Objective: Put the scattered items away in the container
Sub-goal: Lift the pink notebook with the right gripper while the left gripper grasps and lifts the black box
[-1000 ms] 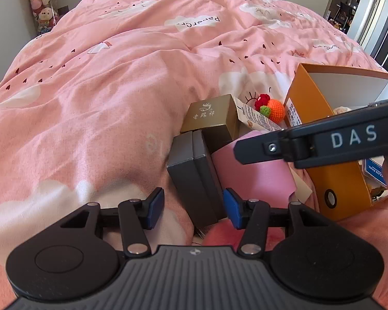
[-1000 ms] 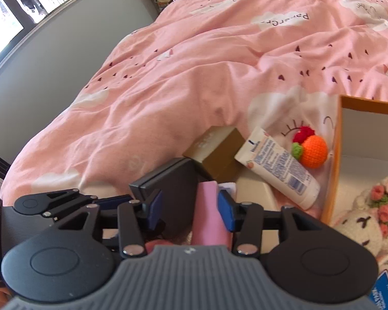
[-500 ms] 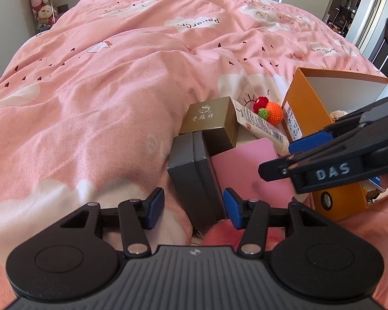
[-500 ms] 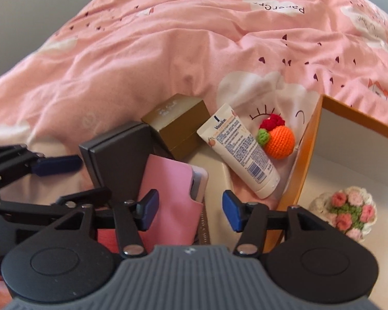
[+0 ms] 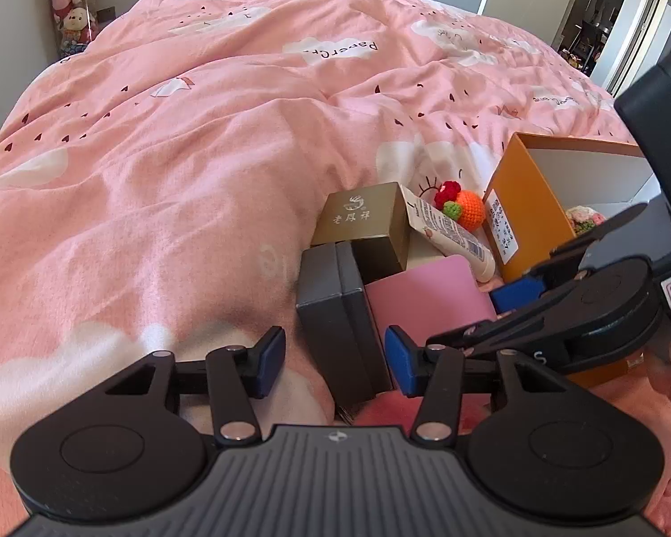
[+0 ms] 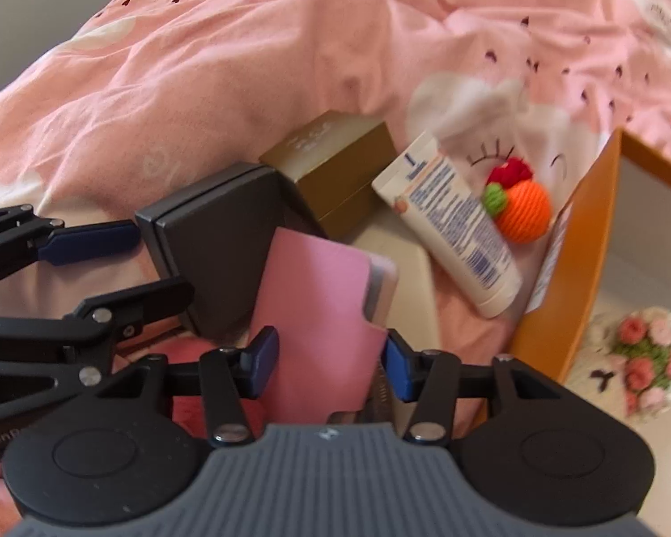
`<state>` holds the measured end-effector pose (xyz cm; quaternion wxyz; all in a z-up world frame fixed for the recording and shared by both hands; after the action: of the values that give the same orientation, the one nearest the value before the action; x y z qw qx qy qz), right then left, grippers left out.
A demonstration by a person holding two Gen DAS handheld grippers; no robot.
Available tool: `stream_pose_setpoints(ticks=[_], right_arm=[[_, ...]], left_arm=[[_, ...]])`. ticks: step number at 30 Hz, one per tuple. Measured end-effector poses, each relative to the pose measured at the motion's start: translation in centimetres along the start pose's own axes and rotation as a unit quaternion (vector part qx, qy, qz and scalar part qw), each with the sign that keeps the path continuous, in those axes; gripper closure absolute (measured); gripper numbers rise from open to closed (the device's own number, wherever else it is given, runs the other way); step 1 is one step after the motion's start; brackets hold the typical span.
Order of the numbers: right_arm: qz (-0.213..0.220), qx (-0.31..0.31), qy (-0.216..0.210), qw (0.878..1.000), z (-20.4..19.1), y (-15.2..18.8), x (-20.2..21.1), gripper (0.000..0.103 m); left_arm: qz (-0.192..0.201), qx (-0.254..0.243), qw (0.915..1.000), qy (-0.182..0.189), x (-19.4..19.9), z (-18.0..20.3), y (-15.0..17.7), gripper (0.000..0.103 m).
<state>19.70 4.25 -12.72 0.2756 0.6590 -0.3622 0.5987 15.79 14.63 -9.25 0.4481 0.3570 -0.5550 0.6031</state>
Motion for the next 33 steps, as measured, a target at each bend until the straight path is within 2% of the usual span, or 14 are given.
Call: stream_pose_setpoints(ticks=[8, 16, 21, 27, 28, 33], right_arm=[[0.035, 0.010, -0.017, 0.999, -0.7, 0.9, 2.4, 0.065], [0.051, -0.004, -0.051, 0.997, -0.5, 0.6, 2.4, 0.066], [0.058, -0.022, -0.082, 0.995, -0.2, 0.6, 1.5, 0.067], [0.071, -0.021, -0.091, 0.993, -0.4, 0.9, 1.4, 0.077], [0.076, -0.018, -0.089, 0.993, -0.5, 1.0, 1.6, 0.078], [0.103, -0.009, -0.078, 0.992, -0.3, 1.8, 3.3, 0.079]], left_arm=[[-0.001, 0.001, 1.0000, 0.005, 0.1, -0.1, -0.2, 0.047], [-0.010, 0.014, 0.9998, 0.014, -0.2, -0.5, -1.0, 0.050], [-0.018, 0.046, 0.9978, 0.044, -0.9, -1.2, -1.4, 0.050], [-0.021, 0.055, 0.9969, 0.053, -1.7, -0.9, -1.6, 0.051], [-0.022, 0.055, 0.9969, 0.051, -1.8, -0.8, -1.7, 0.060], [-0.015, 0.052, 0.9975, 0.044, -1.6, -0.5, -1.3, 0.063]])
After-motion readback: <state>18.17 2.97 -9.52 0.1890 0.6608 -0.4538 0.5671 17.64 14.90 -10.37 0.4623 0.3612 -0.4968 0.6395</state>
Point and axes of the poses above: each gripper's, at about its wrist camera, not at the fingertips, and x roughly against the way its jaws point, z to its right, y to its underside, the point moved 7 cm from there along -x, roughly the way its jaws point, and after that the axes turned 13 degrees about -z, right-handed, at the moved point
